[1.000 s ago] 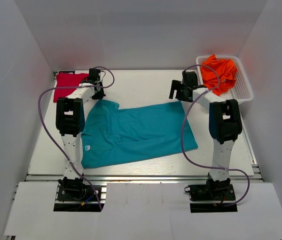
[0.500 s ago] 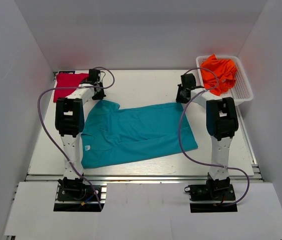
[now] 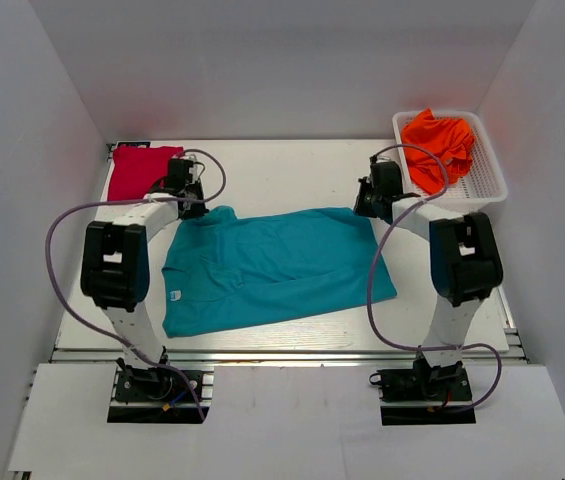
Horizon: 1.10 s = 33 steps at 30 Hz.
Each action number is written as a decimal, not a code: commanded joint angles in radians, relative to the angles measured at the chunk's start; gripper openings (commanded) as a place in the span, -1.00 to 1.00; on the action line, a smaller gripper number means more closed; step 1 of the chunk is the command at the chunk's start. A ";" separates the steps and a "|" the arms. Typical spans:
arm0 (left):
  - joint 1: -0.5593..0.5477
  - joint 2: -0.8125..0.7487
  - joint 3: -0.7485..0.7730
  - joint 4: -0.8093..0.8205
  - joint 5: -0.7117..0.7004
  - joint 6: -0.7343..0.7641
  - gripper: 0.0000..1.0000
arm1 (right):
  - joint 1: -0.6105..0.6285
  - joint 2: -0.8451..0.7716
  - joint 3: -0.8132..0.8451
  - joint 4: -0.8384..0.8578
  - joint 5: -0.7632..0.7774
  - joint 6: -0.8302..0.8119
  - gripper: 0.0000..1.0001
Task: Fold and stack the t-shirts
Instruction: Grap the side of the flattened tshirt furthest away from the robot with both arms
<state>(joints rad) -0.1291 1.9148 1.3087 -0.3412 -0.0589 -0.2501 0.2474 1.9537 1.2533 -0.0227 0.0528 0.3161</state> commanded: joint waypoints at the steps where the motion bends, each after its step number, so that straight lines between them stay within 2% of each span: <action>1: -0.007 -0.182 -0.107 0.094 0.024 -0.051 -1.00 | 0.010 -0.151 -0.108 0.185 -0.008 -0.017 -1.00; 9: -0.007 -0.527 -0.438 0.191 0.097 -0.169 -1.00 | 0.016 -0.334 -0.276 0.210 0.005 -0.005 -1.00; 14: -0.007 -0.739 -0.606 0.127 0.088 -0.256 -1.00 | 0.015 -0.426 -0.360 0.199 0.018 -0.003 -1.00; 21: -0.007 -1.011 -0.750 0.015 0.097 -0.310 -1.00 | 0.018 -0.545 -0.425 0.171 0.010 -0.008 -1.00; 25: -0.007 -1.122 -0.798 -0.039 0.079 -0.345 -1.00 | 0.015 -0.576 -0.462 0.158 -0.002 -0.006 -1.00; 33: -0.007 -1.186 -0.862 -0.117 0.088 -0.370 -1.00 | 0.012 -0.631 -0.541 0.129 0.012 0.015 -1.00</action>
<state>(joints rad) -0.1349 0.7452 0.4652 -0.4103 0.0235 -0.5907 0.2623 1.3563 0.7376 0.1104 0.0502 0.3157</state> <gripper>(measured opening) 0.012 0.012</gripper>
